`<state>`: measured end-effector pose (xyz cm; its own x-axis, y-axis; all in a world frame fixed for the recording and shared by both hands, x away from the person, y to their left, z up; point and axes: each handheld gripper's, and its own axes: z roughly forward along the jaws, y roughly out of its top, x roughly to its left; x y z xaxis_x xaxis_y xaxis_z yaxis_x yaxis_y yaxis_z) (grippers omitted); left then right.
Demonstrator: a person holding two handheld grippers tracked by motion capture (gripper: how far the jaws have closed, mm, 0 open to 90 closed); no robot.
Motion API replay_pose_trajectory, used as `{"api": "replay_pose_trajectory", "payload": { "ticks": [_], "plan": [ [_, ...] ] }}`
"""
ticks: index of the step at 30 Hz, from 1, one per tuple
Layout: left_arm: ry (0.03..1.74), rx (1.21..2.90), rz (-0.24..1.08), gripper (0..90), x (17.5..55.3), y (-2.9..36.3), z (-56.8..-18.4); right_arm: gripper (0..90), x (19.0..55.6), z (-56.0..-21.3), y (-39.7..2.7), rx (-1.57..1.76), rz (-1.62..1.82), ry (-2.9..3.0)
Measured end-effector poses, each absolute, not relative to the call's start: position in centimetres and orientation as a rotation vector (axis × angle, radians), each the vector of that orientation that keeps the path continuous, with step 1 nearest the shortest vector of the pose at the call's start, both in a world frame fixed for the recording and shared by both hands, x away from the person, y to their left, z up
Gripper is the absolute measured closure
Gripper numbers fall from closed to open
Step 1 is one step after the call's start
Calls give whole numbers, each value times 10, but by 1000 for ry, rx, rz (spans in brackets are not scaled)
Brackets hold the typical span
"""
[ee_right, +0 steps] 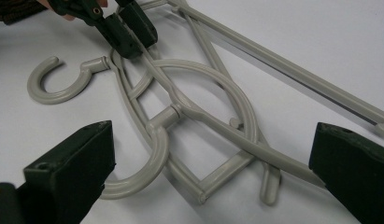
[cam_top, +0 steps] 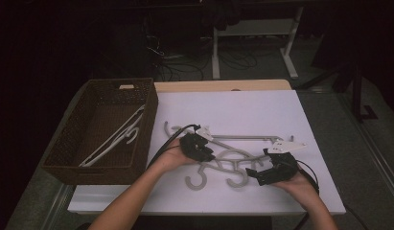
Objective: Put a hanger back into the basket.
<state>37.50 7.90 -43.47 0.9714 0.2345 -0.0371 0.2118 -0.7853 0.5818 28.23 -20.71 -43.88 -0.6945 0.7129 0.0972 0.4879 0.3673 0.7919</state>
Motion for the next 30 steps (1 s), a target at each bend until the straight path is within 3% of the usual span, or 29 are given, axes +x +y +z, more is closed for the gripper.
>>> {"api": "replay_pose_trajectory", "payload": {
  "ticks": [20, 22, 30],
  "plan": [
    [163, 2541, 18, 699, 374, 42, -438, 1, 282, -439, -207, 1063, 1236, 2370],
    [160, 2557, 39, 668, 374, 36, -442, 1, 282, -439, -207, 1064, 1236, 2370],
    [151, 2574, 46, 709, 373, 31, -445, 1, 283, -439, -207, 1063, 1237, 2370]
  ]
}}
